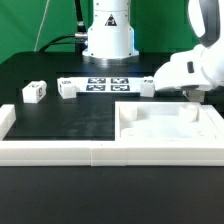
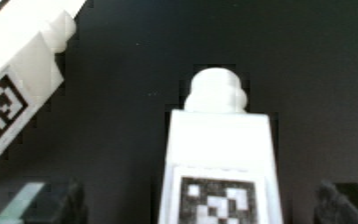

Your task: Assemble one leg

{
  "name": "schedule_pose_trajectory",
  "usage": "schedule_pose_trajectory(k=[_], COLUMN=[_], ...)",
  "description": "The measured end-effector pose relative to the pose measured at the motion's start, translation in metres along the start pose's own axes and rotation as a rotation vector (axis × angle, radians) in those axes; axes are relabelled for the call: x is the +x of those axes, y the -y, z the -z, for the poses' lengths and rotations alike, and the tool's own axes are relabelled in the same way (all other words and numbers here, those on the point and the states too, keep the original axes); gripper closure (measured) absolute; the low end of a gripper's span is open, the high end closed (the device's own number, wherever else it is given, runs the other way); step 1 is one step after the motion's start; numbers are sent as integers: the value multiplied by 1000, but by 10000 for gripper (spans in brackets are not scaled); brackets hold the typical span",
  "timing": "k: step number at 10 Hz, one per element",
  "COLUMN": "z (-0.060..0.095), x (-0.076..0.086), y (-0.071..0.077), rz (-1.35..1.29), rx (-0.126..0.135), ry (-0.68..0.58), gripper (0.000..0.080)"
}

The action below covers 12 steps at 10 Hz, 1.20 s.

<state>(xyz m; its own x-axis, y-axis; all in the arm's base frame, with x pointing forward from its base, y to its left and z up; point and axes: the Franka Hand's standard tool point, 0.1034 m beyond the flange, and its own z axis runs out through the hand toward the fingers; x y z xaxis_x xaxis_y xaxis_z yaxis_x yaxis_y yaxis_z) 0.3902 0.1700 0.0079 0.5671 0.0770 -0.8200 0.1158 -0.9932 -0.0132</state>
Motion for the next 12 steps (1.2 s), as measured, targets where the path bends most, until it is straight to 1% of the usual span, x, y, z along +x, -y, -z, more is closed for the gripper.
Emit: schedule_pose_trajectory(k=[1,2,3,9,10,11,12], z=[0,0,0,0,2,14,34], x=[0,0,0,0,-1,-14,-31], y=[0,0,0,0,-1,-6,-12], rz=[0,0,0,0,-1,-1,-3], rx=[0,0,0,0,1,-6,-11], ry=[0,0,0,0,-2,11,0], gripper=[265,401,514,514,514,514,512])
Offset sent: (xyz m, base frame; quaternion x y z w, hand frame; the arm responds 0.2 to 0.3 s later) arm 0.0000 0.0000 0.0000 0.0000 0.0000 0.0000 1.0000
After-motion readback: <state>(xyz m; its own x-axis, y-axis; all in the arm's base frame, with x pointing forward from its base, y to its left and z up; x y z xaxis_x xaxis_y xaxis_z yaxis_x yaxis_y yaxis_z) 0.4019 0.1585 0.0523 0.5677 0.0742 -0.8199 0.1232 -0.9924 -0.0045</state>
